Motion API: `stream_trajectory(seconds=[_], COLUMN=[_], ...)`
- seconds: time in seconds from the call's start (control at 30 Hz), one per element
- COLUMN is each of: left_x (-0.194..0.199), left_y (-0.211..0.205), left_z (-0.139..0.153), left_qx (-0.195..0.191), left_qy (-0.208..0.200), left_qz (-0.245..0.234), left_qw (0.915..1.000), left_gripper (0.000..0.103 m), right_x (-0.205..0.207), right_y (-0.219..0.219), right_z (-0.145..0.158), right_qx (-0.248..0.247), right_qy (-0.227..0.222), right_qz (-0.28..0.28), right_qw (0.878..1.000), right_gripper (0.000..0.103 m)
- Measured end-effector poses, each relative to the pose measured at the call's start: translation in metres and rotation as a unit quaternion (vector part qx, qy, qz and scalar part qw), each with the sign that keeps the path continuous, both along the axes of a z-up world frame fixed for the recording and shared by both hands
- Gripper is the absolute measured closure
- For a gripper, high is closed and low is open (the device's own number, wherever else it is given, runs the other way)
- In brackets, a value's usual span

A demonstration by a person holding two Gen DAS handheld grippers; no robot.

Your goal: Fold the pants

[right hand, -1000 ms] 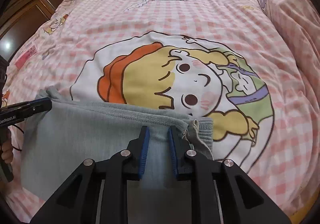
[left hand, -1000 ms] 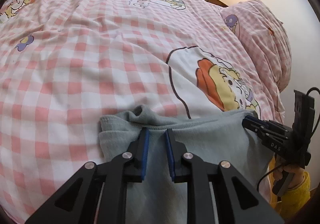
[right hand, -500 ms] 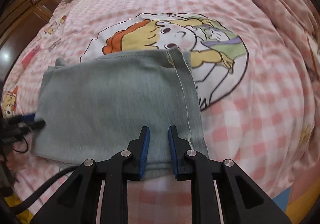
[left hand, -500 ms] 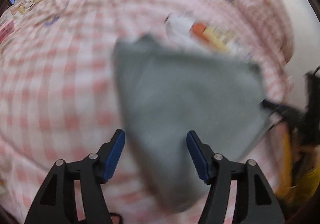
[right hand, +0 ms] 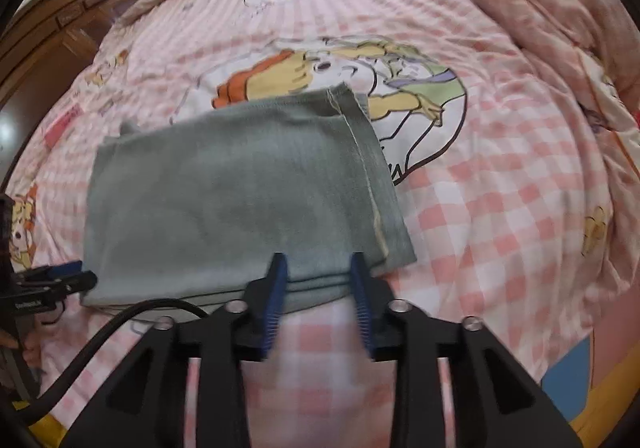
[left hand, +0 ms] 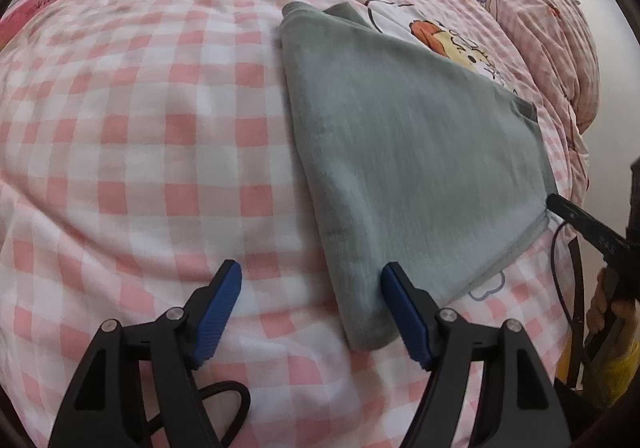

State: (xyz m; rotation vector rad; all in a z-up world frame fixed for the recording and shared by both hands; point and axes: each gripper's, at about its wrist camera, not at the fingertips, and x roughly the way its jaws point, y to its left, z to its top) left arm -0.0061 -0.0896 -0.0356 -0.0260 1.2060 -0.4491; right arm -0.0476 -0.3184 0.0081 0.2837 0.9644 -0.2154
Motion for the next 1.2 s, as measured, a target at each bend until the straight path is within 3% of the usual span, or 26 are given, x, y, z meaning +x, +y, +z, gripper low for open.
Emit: stream_trajectory(seconds=[0.1, 0.33, 0.73, 0.87, 1.0, 1.2], left_x=[-0.002, -0.012, 0.009, 0.026, 0.027, 0.025], left_y=[0.0, 0.004, 0.008, 0.0, -0.005, -0.006], left_z=[0.003, 0.013, 0.023, 0.008, 0.002, -0.006], left_qx=[-0.002, -0.018, -0.035, -0.062, -0.086, -0.103], left_qy=[-0.002, -0.013, -0.031, 0.001, -0.006, 0.008], left_qz=[0.003, 0.007, 0.055, 0.043, 0.037, 0.032], left_qw=[1.0, 0.9997, 0.9974, 0.9972, 0.9956, 0.9941], left_gripper=[0.027, 0.027, 0.022, 0.022, 0.006, 0.0], right_x=[-0.006, -0.009, 0.002, 0.003, 0.001, 0.001], right_y=[0.009, 0.038, 0.06, 0.069, 0.07, 0.059], right_z=[0.01, 0.016, -0.027, -0.029, -0.031, -0.033], right_qx=[0.004, -0.001, 0.013, -0.014, -0.018, 0.024], right_qy=[-0.017, -0.016, 0.04, 0.04, 0.033, 0.02], right_qz=[-0.001, 0.024, 0.042, 0.059, 0.061, 0.059], right_qw=[1.0, 1.0, 0.998, 0.997, 0.997, 0.998], right_gripper=[0.058, 0.058, 0.055, 0.049, 0.048, 0.046])
